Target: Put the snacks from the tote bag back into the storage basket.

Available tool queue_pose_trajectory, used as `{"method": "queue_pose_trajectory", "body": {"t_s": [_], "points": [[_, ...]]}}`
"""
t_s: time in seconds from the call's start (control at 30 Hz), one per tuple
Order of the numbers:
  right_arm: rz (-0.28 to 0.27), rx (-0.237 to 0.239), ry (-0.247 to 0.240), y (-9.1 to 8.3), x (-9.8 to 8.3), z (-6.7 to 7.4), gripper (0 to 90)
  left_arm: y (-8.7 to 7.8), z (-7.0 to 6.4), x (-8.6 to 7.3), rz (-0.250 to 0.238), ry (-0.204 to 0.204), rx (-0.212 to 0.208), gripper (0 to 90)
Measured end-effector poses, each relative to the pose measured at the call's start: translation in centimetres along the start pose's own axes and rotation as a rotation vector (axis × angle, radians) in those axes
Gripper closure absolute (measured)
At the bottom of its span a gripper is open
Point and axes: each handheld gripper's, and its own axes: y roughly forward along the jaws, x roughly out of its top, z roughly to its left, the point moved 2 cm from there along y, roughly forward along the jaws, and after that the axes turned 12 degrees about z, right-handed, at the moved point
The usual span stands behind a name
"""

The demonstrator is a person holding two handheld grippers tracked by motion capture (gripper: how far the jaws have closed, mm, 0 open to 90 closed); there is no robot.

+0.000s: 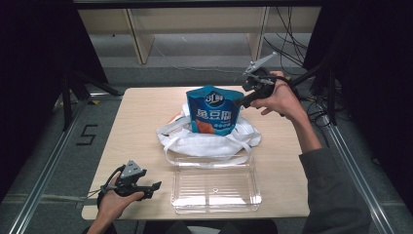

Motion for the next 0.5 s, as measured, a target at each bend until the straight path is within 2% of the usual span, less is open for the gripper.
{"method": "queue_pose_trajectory", "body": {"t_s": [0.07, 0.1, 0.13, 0.2, 0.3, 0.33, 0.37, 0.4, 0.43, 0.47, 0.5], "points": [[0.015, 0.017, 0.009, 0.0, 0.8, 0.4, 32.1, -0.2, 0.2, -0.1, 0.037, 0.004, -0.007, 23.4], [0.02, 0.023, -0.01, 0.1, 1.3, 0.4, 33.0, -0.1, 0.1, -0.1, 0.03, 0.003, -0.01, 23.3], [0.027, 0.012, -0.014, 0.2, 1.7, 0.4, 34.1, -0.2, 0.2, -0.1, 0.038, 0.026, -0.008, 23.3], [0.046, 0.013, -0.028, 0.3, 2.6, 0.5, 36.2, 0.1, -0.1, -0.1, 0.017, -0.006, -0.021, 23.2], [0.073, 0.011, -0.02, 0.8, 3.8, 0.7, 37.3, -0.1, 0.0, -0.1, 0.022, 0.026, -0.017, 23.0], [0.081, 0.007, -0.039, 0.9, 4.2, 0.7, 38.5, -0.1, 0.0, -0.1, 0.018, 0.024, -0.018, 23.0], [0.083, 0.007, -0.037, 1.1, 4.5, 0.7, 39.9, -0.2, 0.0, -0.1, 0.019, 0.025, -0.016, 23.0], [0.086, 0.019, -0.054, 1.3, 4.8, 0.7, 41.7, -0.1, 0.0, -0.1, 0.014, 0.011, -0.016, 23.0], [0.097, 0.032, -0.057, 1.5, 5.0, 0.8, 43.8, -0.1, 0.1, -0.1, 0.021, 0.026, -0.01, 23.0], [0.103, 0.033, -0.081, 1.7, 5.3, 0.8, 44.4, 0.0, 0.0, -0.1, 0.007, 0.015, -0.015, 23.0], [0.114, 0.032, -0.074, 1.9, 5.4, 0.9, 46.2, -0.1, 0.0, -0.1, 0.014, 0.015, -0.021, 22.9]]}}
